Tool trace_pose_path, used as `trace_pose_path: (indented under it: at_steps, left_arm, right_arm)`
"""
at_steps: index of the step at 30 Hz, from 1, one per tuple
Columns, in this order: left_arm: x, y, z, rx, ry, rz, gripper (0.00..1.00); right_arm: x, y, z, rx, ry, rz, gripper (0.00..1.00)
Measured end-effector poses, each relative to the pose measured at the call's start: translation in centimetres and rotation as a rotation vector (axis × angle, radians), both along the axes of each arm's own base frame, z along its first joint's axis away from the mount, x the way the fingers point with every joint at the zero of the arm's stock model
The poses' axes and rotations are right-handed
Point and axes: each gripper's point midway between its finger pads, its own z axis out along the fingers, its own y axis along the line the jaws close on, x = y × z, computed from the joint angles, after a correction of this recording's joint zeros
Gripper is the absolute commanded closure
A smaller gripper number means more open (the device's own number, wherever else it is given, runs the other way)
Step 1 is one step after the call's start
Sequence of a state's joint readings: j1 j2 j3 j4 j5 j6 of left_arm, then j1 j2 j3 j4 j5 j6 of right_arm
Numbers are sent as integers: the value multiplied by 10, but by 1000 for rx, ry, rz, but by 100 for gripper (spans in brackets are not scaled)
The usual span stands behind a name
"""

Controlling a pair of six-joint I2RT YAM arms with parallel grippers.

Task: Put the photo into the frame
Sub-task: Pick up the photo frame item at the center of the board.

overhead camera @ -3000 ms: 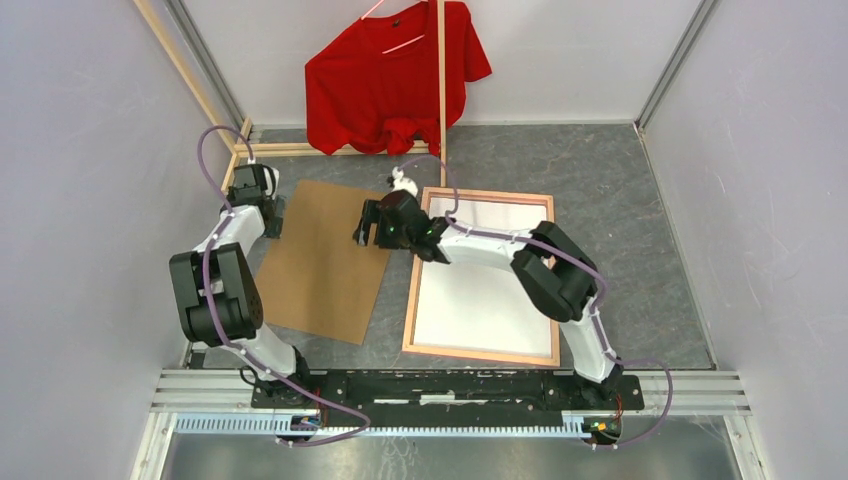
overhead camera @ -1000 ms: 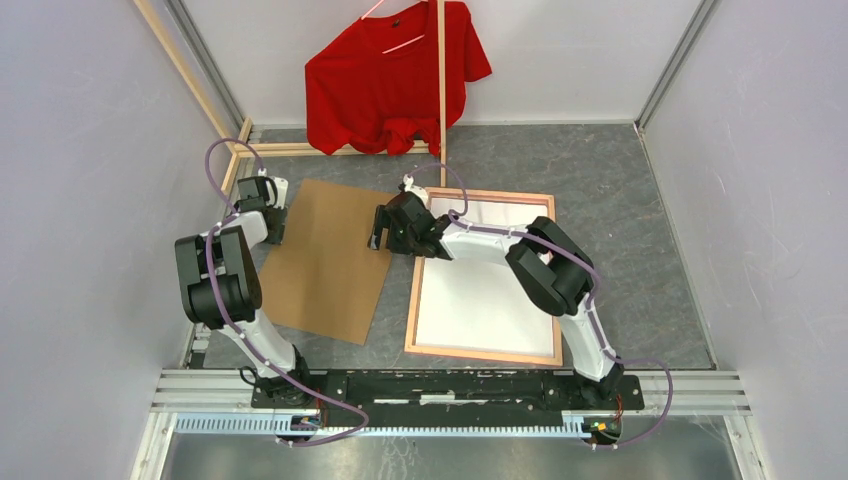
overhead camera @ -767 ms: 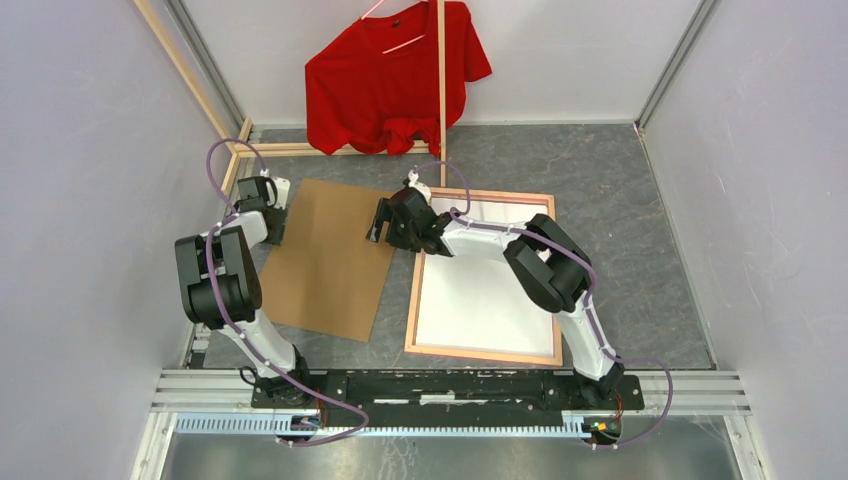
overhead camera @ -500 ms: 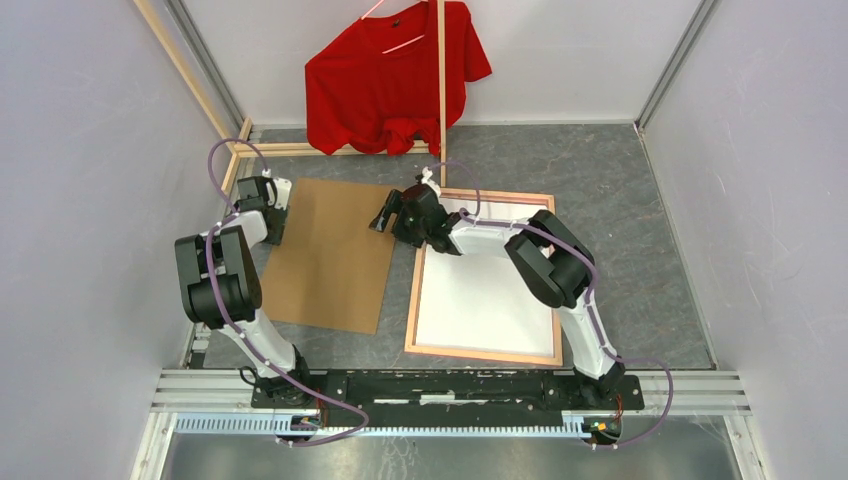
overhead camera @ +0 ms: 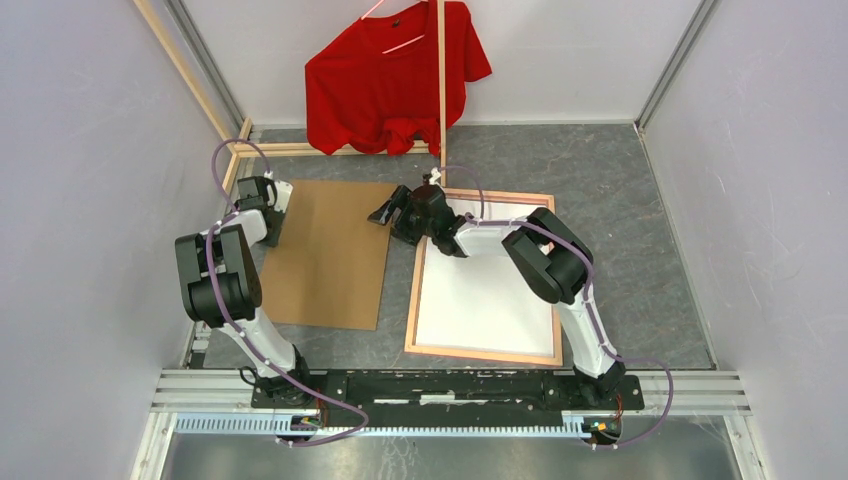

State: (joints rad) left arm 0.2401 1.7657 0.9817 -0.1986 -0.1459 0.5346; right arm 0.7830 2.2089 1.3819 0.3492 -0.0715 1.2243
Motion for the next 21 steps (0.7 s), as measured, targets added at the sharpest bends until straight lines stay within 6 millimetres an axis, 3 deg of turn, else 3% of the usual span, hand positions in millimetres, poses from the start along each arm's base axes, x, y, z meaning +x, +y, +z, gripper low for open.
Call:
trace_pose_path:
  at_steps: [9,12,17,21]
  left_arm:
    - [-6,8,-1,41,30,17,60]
    - [-7,7,-1,41,38,16,61]
    - [-2,-13,-1,-21,48,-46,61]
    - [-1,-23,-1,-54,52,-74,61]
  right_arm:
    - [7,10,26,112,-47,4,18]
    - [7,18,48,213,-73,21,19]
    - [-39,57,104,449,-125,188,20]
    - [-70,71,133,559,-149,289,22]
